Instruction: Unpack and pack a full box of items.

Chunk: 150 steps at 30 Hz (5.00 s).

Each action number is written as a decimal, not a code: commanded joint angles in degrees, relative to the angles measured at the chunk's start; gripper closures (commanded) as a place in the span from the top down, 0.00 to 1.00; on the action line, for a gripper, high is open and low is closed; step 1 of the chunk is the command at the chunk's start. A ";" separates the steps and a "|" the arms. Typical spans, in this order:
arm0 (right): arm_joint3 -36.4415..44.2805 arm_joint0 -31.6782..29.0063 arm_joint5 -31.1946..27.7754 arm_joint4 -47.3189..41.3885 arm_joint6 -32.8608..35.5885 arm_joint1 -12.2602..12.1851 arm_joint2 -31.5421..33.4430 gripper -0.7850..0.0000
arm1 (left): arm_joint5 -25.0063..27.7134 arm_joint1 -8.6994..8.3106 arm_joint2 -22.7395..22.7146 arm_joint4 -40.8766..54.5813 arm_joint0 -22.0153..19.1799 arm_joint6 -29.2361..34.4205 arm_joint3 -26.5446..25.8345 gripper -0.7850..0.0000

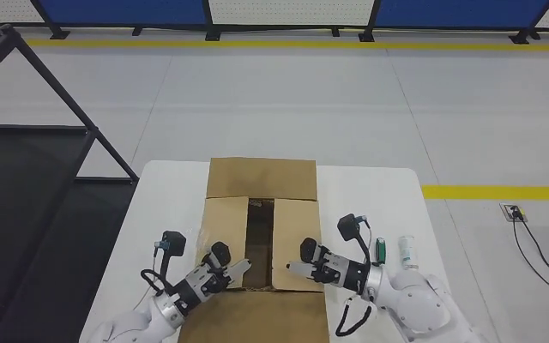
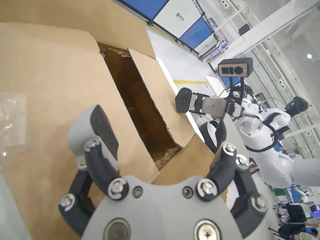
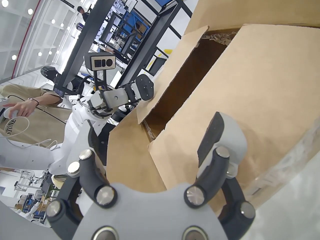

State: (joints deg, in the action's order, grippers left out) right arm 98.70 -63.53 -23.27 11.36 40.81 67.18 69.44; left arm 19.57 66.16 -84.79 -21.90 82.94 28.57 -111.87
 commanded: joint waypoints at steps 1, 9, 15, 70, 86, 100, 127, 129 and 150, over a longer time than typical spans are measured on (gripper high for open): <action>-0.01 0.02 0.04 0.00 0.02 0.01 -0.03 1.00 | -0.01 -0.01 -0.02 -0.03 0.00 -0.04 -0.04 1.00; 0.00 -0.45 0.89 0.54 -1.26 0.04 -0.27 1.00 | -0.34 0.00 0.19 -0.10 -0.02 -0.34 0.02 1.00; -1.15 0.79 1.39 0.71 -0.57 0.14 -1.66 1.00 | -1.62 -0.04 1.19 -1.23 -0.76 -0.12 0.82 1.00; -21.77 23.25 6.06 -9.28 -1.32 0.99 -0.71 1.00 | 16.59 -3.29 -34.05 32.77 19.64 16.36 1.05 1.00; -38.15 30.47 3.67 -12.09 -3.41 2.92 -5.18 1.00 | 17.53 -4.01 -29.99 30.39 20.05 23.06 1.08 1.00; -61.59 42.41 -5.60 -22.75 1.29 8.87 -13.66 1.00 | 18.36 -5.84 -27.12 40.75 21.38 37.79 3.55 1.00; -52.43 40.08 -14.48 -29.09 13.45 7.42 -8.24 1.00 | 19.89 -12.64 -20.07 49.15 22.28 36.26 -0.68 1.00; -50.39 39.09 -14.09 -28.56 14.33 7.01 -7.71 1.00 | 20.65 -12.87 -19.62 50.34 21.69 35.50 -0.06 1.00; -35.49 31.64 -7.09 -22.72 19.19 3.73 -3.83 1.00 | 18.76 -12.28 -14.97 49.83 17.22 24.33 0.76 1.00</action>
State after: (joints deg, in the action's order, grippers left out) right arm 62.88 -31.84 -30.73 -11.62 59.56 71.00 65.64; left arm 38.70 53.85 -99.91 28.22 100.38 53.37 -110.96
